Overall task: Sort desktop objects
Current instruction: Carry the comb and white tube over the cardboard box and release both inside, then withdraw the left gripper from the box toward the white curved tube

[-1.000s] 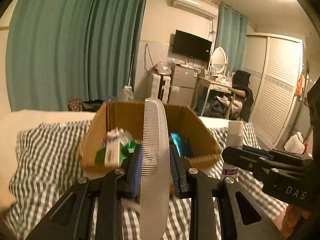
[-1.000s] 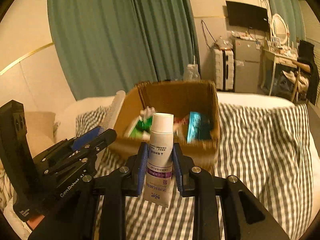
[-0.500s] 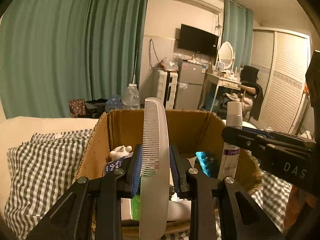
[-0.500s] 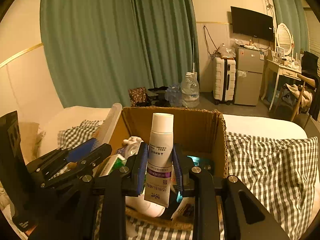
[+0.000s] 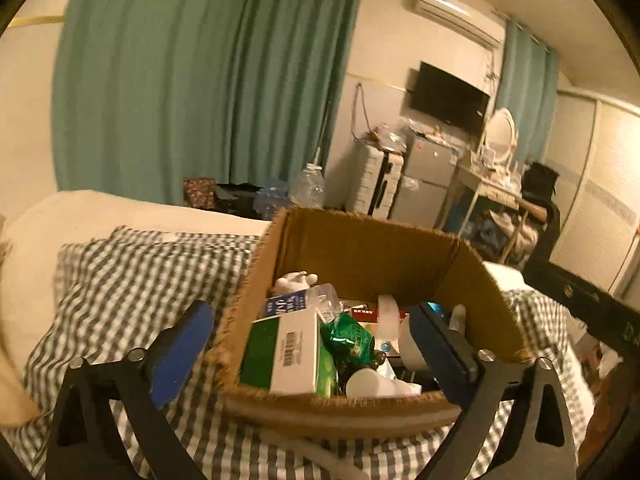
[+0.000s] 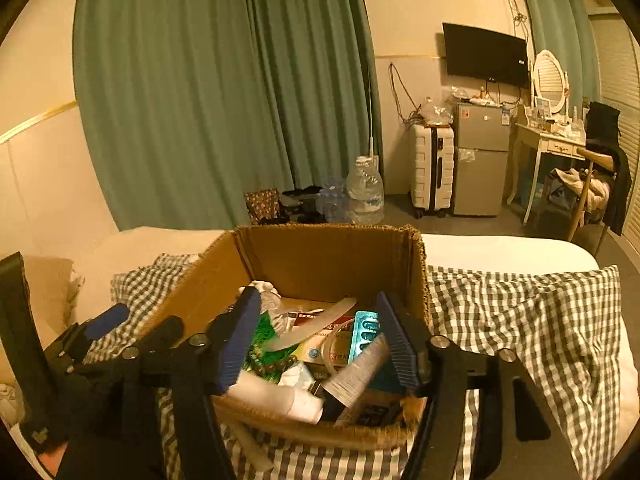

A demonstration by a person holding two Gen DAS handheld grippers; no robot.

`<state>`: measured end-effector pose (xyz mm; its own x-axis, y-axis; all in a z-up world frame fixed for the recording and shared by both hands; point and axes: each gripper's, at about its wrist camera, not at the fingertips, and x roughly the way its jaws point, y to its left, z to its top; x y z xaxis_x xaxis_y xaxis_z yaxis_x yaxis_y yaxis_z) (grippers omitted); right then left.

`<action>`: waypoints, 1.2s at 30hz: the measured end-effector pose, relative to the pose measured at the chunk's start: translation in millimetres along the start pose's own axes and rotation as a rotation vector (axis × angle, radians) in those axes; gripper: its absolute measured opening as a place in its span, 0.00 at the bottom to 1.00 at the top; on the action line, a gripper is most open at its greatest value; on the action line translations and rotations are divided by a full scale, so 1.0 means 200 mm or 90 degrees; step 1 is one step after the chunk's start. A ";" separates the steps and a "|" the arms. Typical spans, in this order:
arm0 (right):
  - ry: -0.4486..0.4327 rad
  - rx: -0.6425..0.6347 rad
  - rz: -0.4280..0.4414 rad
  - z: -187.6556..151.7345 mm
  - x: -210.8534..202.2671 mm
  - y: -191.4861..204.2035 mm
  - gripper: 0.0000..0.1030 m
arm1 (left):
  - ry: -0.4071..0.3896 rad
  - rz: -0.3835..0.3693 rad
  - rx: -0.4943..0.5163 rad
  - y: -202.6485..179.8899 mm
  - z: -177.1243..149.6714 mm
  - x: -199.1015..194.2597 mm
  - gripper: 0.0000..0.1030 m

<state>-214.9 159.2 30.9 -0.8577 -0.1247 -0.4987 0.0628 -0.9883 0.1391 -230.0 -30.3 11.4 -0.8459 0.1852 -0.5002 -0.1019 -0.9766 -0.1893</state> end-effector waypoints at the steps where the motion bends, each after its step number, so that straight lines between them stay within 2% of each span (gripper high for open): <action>1: -0.006 -0.001 0.002 0.00 -0.06 0.01 0.68 | -0.001 0.004 -0.007 0.01 0.00 -0.04 1.00; 4: -0.016 -0.013 0.005 -0.01 -0.20 0.05 0.79 | 0.000 0.018 -0.018 0.03 0.01 -0.19 1.00; 8: -0.036 -0.038 0.006 -0.05 -0.40 0.12 0.86 | 0.003 0.039 -0.010 0.05 0.01 -0.37 1.00; 10: -0.046 -0.053 0.004 -0.08 -0.49 0.16 0.93 | 0.000 0.049 -0.005 0.06 0.00 -0.45 1.00; 13: -0.051 -0.061 0.006 -0.16 -0.60 0.19 1.00 | -0.001 0.042 -0.008 0.07 -0.04 -0.55 1.00; 17: -0.036 -0.043 0.017 -0.27 -0.64 0.17 1.00 | 0.018 0.028 -0.013 0.06 -0.14 -0.60 1.00; 23: -0.024 -0.037 -0.021 -0.49 -0.60 0.11 1.00 | 0.057 0.045 -0.017 -0.02 -0.43 -0.52 1.00; 29: 0.003 -0.011 -0.061 -0.65 -0.44 -0.02 1.00 | 0.128 0.045 0.010 -0.12 -0.71 -0.29 1.00; 33: 0.026 -0.004 -0.078 -0.72 -0.31 -0.09 1.00 | 0.173 0.064 0.038 -0.17 -0.82 -0.13 1.00; 36: 0.046 -0.001 -0.083 -0.73 -0.22 -0.13 1.00 | 0.199 0.066 0.020 -0.17 -0.84 -0.01 1.00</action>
<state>-104.8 178.1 -76.2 -0.8196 -0.0009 -0.5730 -0.0465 -0.9966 0.0681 -136.4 21.2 -122.4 -0.6519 0.1049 -0.7510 -0.0448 -0.9940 -0.0999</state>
